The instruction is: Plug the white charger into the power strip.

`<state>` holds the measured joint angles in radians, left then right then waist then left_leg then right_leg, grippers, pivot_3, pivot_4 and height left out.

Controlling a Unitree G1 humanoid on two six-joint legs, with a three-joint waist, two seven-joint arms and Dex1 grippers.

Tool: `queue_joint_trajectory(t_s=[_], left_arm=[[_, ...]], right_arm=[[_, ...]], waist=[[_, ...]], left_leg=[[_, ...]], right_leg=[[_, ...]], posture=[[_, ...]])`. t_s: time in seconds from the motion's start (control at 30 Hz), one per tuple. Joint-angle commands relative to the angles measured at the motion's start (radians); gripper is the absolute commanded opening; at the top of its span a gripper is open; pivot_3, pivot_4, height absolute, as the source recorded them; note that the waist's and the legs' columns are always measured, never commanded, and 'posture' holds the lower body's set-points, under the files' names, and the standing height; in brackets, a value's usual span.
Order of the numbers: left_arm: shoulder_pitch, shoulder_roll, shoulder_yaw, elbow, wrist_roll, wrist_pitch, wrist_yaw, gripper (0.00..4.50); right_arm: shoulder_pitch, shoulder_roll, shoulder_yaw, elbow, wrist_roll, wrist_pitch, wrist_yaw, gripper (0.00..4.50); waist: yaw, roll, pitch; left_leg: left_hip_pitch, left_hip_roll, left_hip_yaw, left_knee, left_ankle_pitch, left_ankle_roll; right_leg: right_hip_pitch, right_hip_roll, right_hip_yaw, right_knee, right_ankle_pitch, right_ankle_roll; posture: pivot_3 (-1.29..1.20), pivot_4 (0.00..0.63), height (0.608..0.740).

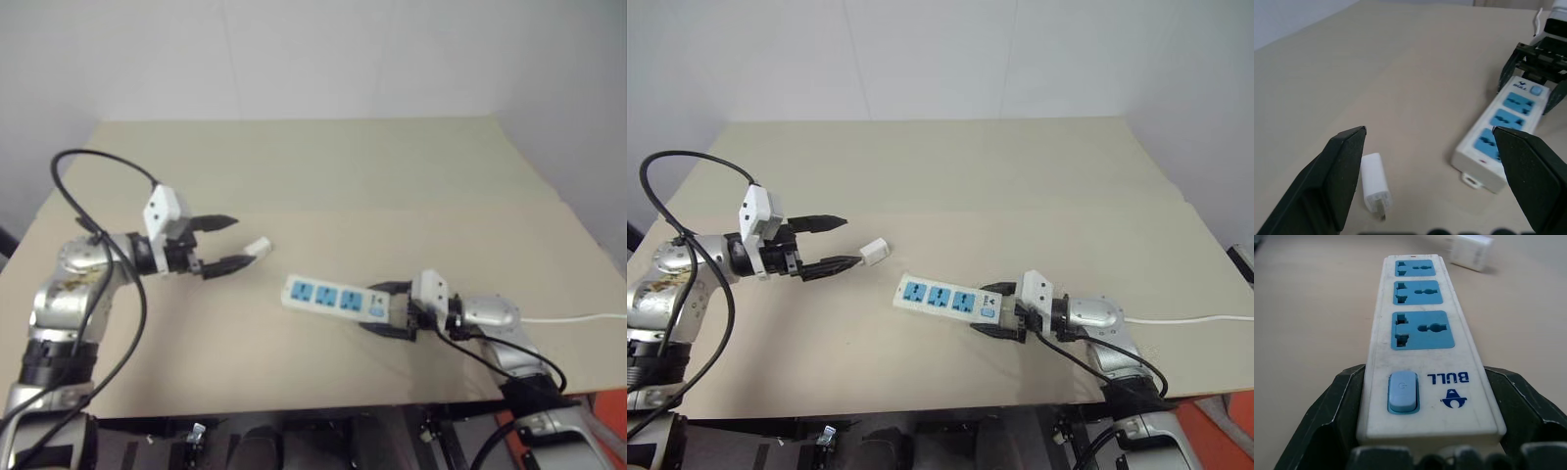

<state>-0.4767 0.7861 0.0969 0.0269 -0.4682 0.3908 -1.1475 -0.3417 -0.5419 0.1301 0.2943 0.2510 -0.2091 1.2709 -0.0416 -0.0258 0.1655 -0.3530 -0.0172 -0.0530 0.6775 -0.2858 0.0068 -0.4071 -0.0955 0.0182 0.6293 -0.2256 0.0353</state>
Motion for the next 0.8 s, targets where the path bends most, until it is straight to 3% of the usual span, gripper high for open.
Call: queue_joint_trajectory(t_s=[0.03, 0.37, 0.63, 0.8], left_arm=[[-0.066, 0.033, 0.006, 0.051, 0.019, -0.035, -0.039, 4.5], [-0.322, 0.072, -0.063, 0.416, 0.154, -0.2, -0.179, 4.5], [-0.328, 0.036, -0.081, 0.44, 0.169, -0.21, -0.227, 4.5], [-0.405, 0.036, -0.19, 0.514, 0.32, -0.277, -0.212, 4.5]], right_arm=[[-0.015, 0.005, 0.04, 0.01, -0.002, -0.032, 0.071, 3.43], [-0.057, 0.055, 0.059, 0.137, -0.014, -0.113, 0.125, 3.43], [-0.06, 0.034, 0.029, 0.1, 0.048, -0.006, 0.175, 3.43], [-0.052, 0.027, 0.025, 0.066, 0.047, 0.034, 0.155, 3.43]], waist=[[0.0, 0.0, 0.0], [-0.005, 0.0, 0.0], [-0.002, 0.0, 0.0], [0.003, 0.0, 0.0]], left_leg=[[0.0, 0.0, 0.0, 0.0, 0.0, 0.0], [0.001, 0.0, 0.003, 0.0, 0.0, 0.0], [0.0, 0.001, 0.002, 0.0, 0.0, 0.0], [-0.001, 0.001, 0.002, 0.001, 0.0, 0.0]], right_leg=[[0.0, 0.0, 0.0, 0.0, 0.0, 0.0], [0.0, 0.002, -0.001, 0.001, 0.0, 0.0], [0.0, 0.002, 0.0, 0.001, 0.0, 0.0], [0.0, 0.002, -0.001, 0.001, 0.0, 0.0]], posture=[[0.0, 0.15, 0.74], [0.0, 0.15, 0.74], [0.0, 0.15, 0.74], [0.0, 0.15, 0.74]])
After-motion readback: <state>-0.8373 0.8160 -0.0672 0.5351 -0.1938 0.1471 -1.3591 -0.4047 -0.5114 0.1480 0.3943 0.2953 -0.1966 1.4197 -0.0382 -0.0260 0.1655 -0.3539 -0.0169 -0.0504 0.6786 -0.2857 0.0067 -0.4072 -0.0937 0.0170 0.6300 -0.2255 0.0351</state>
